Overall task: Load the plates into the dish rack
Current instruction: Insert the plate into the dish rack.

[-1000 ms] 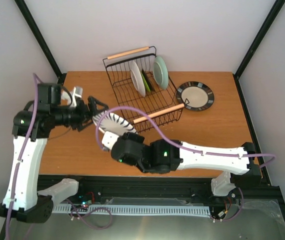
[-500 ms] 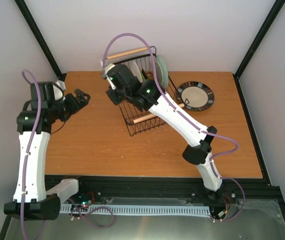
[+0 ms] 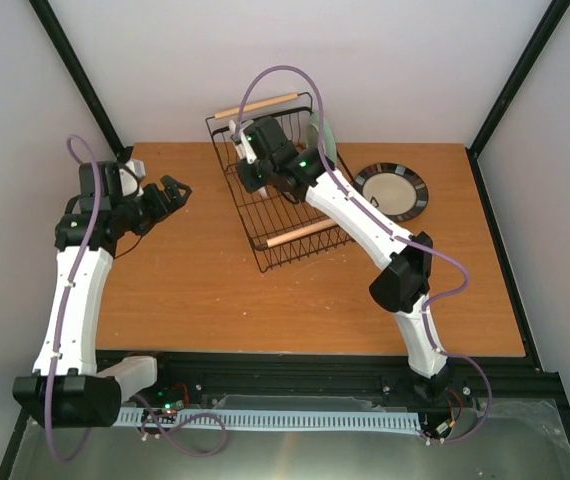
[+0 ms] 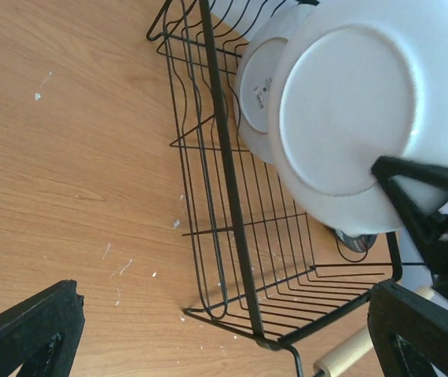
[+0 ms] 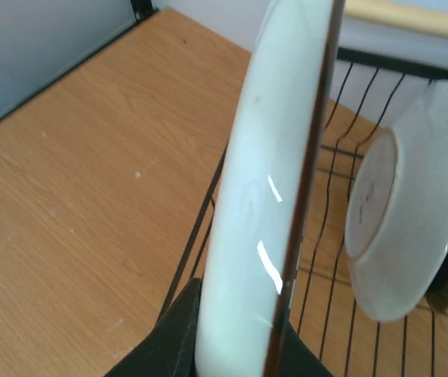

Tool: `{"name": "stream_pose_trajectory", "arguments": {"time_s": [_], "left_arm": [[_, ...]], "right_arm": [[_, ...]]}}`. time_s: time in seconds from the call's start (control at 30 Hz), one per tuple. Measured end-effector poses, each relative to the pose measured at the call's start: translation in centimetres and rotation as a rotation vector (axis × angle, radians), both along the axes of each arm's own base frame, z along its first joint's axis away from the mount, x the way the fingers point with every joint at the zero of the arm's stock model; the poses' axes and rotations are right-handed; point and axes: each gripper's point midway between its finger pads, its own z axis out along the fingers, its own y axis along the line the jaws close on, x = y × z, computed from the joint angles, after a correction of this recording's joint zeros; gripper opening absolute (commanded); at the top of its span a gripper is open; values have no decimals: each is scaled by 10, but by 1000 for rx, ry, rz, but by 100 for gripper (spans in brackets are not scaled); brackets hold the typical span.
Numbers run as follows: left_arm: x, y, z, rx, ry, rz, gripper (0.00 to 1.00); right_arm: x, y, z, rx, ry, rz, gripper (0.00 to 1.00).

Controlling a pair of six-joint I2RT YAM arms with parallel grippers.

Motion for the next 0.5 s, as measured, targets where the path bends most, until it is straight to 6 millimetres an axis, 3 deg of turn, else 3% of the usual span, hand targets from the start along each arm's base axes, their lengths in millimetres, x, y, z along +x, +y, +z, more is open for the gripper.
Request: {"name": "stream_pose_trajectory", "arguments": {"time_s": [0.1, 0.27, 0.37, 0.5], "left_arm": [[10, 1, -13, -4, 15, 0, 100], [20, 0, -29, -13, 45, -6, 100], [23, 0, -28, -12, 34, -6, 100], [26, 1, -29, -7, 30, -9, 100]], "right_arm": [[15, 4, 7, 64, -19, 15, 3], [56, 2, 14, 137, -87, -12, 3], [79, -6, 2, 149, -96, -33, 3], [94, -6, -21, 147, -79, -37, 3]]}}
